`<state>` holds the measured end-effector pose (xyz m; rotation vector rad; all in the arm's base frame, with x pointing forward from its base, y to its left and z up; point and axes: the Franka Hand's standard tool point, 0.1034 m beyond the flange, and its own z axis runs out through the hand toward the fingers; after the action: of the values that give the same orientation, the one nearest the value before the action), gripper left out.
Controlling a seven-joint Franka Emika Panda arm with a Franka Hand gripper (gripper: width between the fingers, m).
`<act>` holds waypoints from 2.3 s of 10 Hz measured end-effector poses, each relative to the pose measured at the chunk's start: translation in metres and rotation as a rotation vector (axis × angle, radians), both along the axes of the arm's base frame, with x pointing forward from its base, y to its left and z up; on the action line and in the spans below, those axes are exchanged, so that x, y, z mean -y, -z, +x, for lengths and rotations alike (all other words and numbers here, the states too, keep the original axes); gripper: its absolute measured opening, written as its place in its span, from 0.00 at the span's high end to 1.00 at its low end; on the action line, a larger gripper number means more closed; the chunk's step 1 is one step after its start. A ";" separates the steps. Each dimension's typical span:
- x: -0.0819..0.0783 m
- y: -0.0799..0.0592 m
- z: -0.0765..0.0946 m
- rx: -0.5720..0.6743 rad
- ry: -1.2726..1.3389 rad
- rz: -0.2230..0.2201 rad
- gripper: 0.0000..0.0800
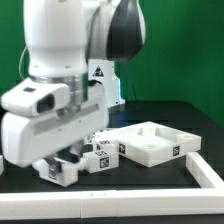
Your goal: Assemble one leg
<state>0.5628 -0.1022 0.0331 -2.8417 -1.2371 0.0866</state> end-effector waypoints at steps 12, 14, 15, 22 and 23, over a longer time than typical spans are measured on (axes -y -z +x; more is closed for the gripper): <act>0.062 0.011 -0.080 -0.058 0.068 -0.020 0.41; 0.020 -0.008 -0.060 0.016 -0.055 -0.034 0.20; 0.005 -0.013 -0.052 0.045 -0.135 -0.034 0.20; -0.035 -0.010 -0.028 0.125 -0.378 -0.041 0.19; -0.046 -0.008 -0.025 0.167 -0.526 -0.054 0.19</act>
Offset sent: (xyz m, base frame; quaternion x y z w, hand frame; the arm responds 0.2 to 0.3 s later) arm -0.0590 -0.0232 -0.0090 0.0283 -0.0106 0.0405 0.9987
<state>0.5382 -0.0560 0.0414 -2.5250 -2.0130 -0.1053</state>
